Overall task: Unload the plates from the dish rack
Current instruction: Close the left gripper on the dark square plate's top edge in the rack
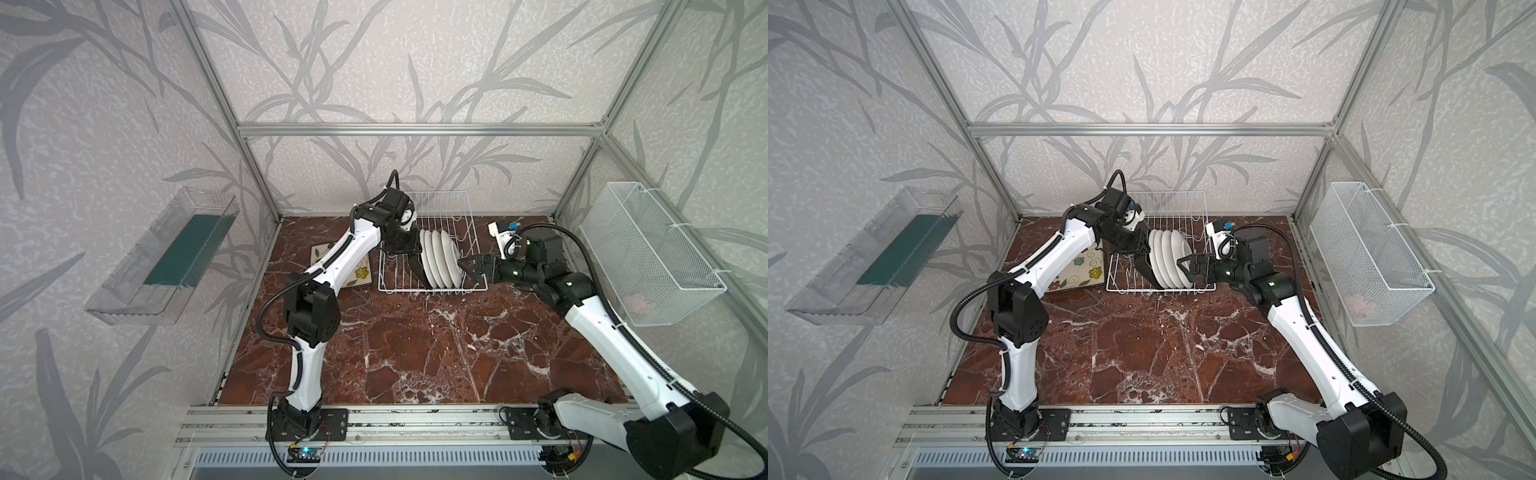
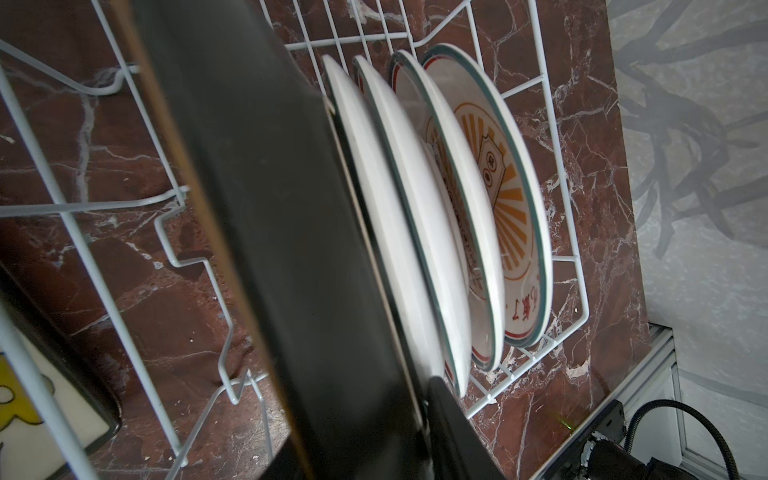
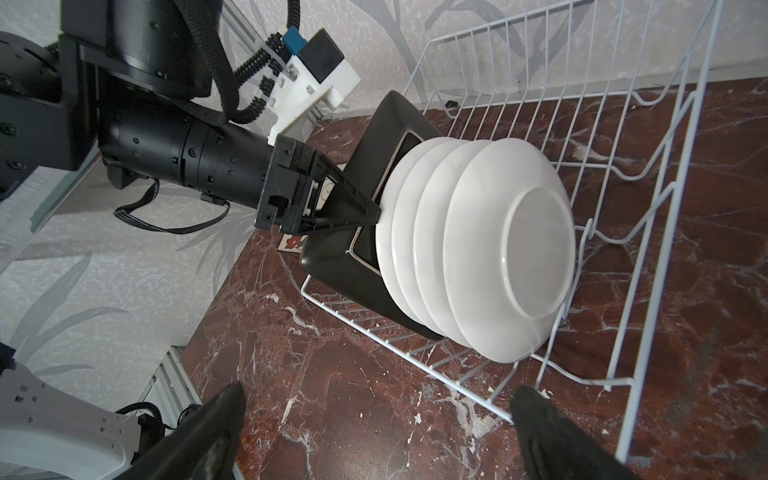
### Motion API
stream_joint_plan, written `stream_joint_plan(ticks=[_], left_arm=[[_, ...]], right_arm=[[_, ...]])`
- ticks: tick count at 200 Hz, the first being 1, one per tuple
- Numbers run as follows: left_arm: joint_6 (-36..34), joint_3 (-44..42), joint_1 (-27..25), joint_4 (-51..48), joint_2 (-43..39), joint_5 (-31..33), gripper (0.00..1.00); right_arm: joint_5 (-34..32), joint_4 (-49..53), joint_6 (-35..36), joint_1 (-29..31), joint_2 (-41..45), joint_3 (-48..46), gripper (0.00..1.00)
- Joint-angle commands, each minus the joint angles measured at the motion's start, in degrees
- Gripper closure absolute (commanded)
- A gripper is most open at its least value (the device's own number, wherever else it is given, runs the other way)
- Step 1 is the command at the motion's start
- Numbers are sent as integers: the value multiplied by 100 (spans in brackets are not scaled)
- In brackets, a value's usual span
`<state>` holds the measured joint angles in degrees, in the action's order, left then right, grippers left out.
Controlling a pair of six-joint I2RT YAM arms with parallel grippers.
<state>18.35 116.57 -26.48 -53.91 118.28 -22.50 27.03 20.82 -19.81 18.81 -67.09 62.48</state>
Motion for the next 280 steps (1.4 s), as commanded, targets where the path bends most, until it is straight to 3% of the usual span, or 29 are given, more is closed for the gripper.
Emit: stream_joint_plan(ticks=[1, 28, 56, 121, 161, 195, 231, 280], left_arm=[[107, 111, 2, -297, 167, 11, 62], [116, 102, 2, -307, 193, 17, 63], [160, 104, 0, -322, 195, -23, 76], [401, 102, -1, -326, 98, -138, 82], [623, 94, -4, -227, 38, -316, 100], [878, 32, -1, -55, -72, -399, 100], [1469, -568, -10, 791, -419, -737, 100], [1560, -419, -13, 694, -587, -623, 100]], right_arm=[[40, -60, 92, 28, 13, 13, 1], [24, -61, 99, 26, 12, 7, 1], [18, -51, 107, 26, 21, -9, 1], [-11, -21, 122, 26, 52, -21, 1], [-40, 0, 161, 26, 56, -36, 1], [-48, 15, 186, 26, 82, -20, 1], [-75, 6, 187, 29, 100, -51, 1], [-70, -113, 133, 26, 91, -109, 1]])
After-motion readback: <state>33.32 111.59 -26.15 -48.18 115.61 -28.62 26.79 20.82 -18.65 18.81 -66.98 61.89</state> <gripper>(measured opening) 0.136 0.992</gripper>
